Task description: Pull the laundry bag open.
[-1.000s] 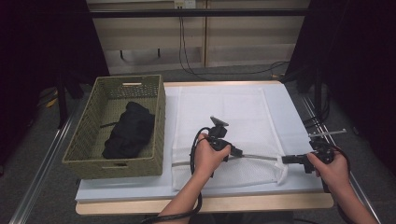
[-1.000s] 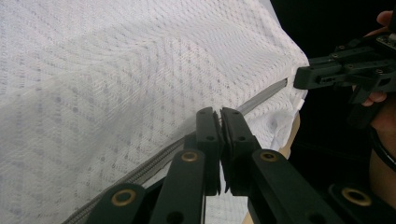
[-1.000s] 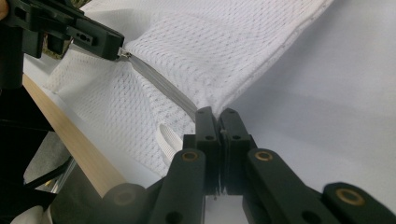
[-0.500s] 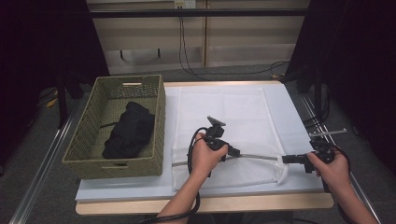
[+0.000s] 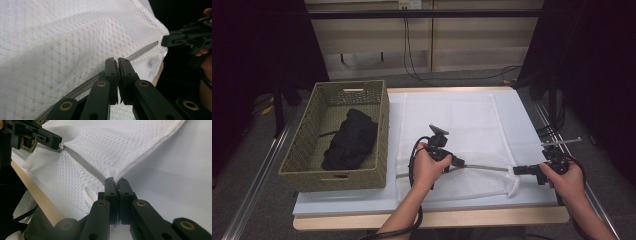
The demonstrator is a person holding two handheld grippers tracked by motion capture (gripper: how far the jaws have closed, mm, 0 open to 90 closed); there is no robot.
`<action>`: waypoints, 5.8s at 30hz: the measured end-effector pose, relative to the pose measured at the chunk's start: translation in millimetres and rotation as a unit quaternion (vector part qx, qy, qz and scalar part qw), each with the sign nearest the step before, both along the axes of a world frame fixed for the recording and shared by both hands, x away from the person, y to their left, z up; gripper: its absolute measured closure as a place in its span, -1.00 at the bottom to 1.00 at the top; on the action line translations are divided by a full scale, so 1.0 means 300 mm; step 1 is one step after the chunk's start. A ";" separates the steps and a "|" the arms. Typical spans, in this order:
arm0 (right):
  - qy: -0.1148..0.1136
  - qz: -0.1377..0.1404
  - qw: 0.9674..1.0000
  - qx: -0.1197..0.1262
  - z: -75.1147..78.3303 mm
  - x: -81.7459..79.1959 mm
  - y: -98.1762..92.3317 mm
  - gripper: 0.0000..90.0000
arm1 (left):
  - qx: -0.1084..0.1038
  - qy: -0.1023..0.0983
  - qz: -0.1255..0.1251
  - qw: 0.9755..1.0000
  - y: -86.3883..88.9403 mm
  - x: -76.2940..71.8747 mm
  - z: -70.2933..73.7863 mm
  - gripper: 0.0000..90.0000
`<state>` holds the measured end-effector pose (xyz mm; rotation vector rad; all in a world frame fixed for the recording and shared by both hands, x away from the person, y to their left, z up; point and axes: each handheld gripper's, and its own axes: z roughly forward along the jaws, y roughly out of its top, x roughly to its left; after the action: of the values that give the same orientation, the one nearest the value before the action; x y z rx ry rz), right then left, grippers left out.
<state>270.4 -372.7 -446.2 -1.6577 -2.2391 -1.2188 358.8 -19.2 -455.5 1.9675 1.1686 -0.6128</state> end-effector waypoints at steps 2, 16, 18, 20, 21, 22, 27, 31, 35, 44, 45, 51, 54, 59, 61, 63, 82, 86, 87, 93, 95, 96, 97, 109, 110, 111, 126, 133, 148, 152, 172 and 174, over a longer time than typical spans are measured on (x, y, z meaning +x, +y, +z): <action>-0.001 0.001 1.000 -0.007 0.001 0.002 0.006 0.97 | 0.000 0.000 -0.003 1.000 0.000 0.001 -0.002 0.93; -0.001 -0.004 1.000 -0.005 -0.002 -0.004 -0.005 0.97 | -0.004 -0.002 -0.007 1.000 0.005 0.007 0.008 0.93; -0.001 -0.004 1.000 -0.004 -0.002 -0.005 -0.005 0.97 | -0.003 -0.004 -0.004 1.000 0.006 0.007 0.011 0.93; 0.000 -0.004 1.000 -0.002 -0.006 -0.005 -0.006 0.97 | -0.004 -0.002 -0.005 1.000 0.006 0.006 0.015 0.93; 0.000 -0.003 1.000 -0.003 -0.006 -0.005 -0.004 0.97 | -0.003 -0.003 -0.004 1.000 0.006 0.005 0.015 0.93; 0.001 -0.003 1.000 -0.004 -0.006 -0.005 -0.005 0.97 | -0.003 -0.003 -0.004 1.000 0.006 0.005 0.015 0.93; -0.002 -0.003 1.000 -0.003 -0.001 -0.006 -0.007 0.97 | 0.002 -0.004 0.000 1.000 0.003 -0.004 0.011 0.93; -0.001 -0.003 1.000 -0.012 -0.002 -0.007 -0.010 0.97 | 0.015 -0.014 0.001 1.000 0.012 -0.005 0.018 0.93; -0.004 -0.001 1.000 -0.005 -0.001 -0.002 -0.015 0.97 | 0.002 0.000 0.003 1.000 0.023 0.001 0.014 0.93; -0.001 -0.004 1.000 -0.008 -0.001 0.007 -0.016 0.97 | 0.012 -0.005 0.016 1.000 0.060 0.002 0.018 0.93; -0.002 -0.004 1.000 -0.010 -0.003 0.009 -0.014 0.97 | 0.010 -0.003 0.017 1.000 0.062 0.001 0.017 0.93; -0.004 -0.004 1.000 -0.012 -0.005 0.022 -0.009 0.97 | 0.017 -0.004 0.022 1.000 0.081 -0.005 0.014 0.93; 0.002 -0.003 1.000 -0.013 -0.011 0.026 -0.010 0.97 | 0.010 0.003 0.030 0.999 0.100 -0.005 0.010 0.93; 0.002 0.000 1.000 -0.010 -0.009 0.027 -0.006 0.97 | 0.008 0.005 0.030 1.000 0.110 -0.006 0.007 0.93; 0.002 0.001 1.000 -0.013 -0.009 0.028 -0.005 0.97 | 0.011 0.006 0.038 0.999 0.112 -0.009 0.009 0.93; 0.002 0.001 1.000 -0.009 -0.007 0.027 -0.008 0.97 | 0.003 0.009 0.039 0.999 0.120 -0.010 0.010 0.93; -0.001 -0.004 1.000 -0.005 -0.004 0.025 -0.015 0.97 | 0.007 0.006 0.045 0.999 0.144 -0.007 0.015 0.93; 0.001 -0.003 1.000 -0.001 -0.004 0.025 -0.022 0.97 | -0.002 0.015 0.043 0.999 0.154 -0.003 0.011 0.93; -0.001 -0.004 1.000 0.000 -0.003 0.024 -0.021 0.97 | -0.002 0.016 0.044 0.999 0.154 -0.003 0.011 0.93; -0.001 -0.004 1.000 -0.002 -0.005 0.024 -0.021 0.97 | -0.006 0.017 0.048 0.999 0.168 -0.003 0.013 0.93; -0.001 -0.005 1.000 -0.003 -0.004 0.024 -0.023 0.97 | -0.008 0.017 0.052 0.998 0.179 0.000 0.015 0.93; -0.002 -0.004 1.000 -0.001 -0.003 0.024 -0.023 0.97 | -0.007 0.018 0.058 0.998 0.180 -0.002 0.018 0.93; -0.002 -0.004 1.000 -0.001 -0.003 0.024 -0.023 0.97 | -0.007 0.018 0.058 0.998 0.180 -0.002 0.018 0.93; -0.001 -0.002 1.000 0.000 -0.005 0.025 -0.022 0.97 | -0.006 0.023 0.061 0.998 0.203 -0.001 0.018 0.93; -0.002 -0.002 1.000 -0.002 -0.002 0.025 -0.019 0.97 | -0.004 0.020 0.065 0.998 0.202 -0.002 0.018 0.93; -0.002 -0.002 1.000 -0.002 -0.002 0.025 -0.019 0.97 | -0.004 0.020 0.065 0.998 0.202 -0.002 0.018 0.93; -0.001 0.000 1.000 -0.005 -0.004 0.031 -0.016 0.97 | -0.007 0.024 0.066 0.997 0.226 -0.005 0.020 0.93; 0.002 -0.001 1.000 0.000 -0.004 0.034 -0.015 0.97 | -0.007 0.019 0.073 0.997 0.239 -0.007 0.026 0.93; 0.004 -0.003 1.000 0.001 -0.009 0.034 -0.014 0.97 | -0.008 0.022 0.077 0.997 0.262 -0.011 0.042 0.93; 0.004 -0.002 1.000 0.002 -0.007 0.034 -0.013 0.97 | -0.009 0.020 0.081 0.996 0.264 -0.013 0.042 0.93; 0.006 -0.005 1.000 0.002 -0.008 0.037 -0.013 0.97 | -0.009 0.038 0.083 0.996 0.288 -0.015 0.046 0.93; 0.006 -0.003 1.000 0.001 -0.010 0.035 -0.013 0.97 | -0.009 0.037 0.080 0.996 0.291 -0.017 0.045 0.93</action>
<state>281.1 -376.6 -449.2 -1.6672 -2.2270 -1.2102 353.6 68.1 -441.9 1.8276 1.3462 -0.6147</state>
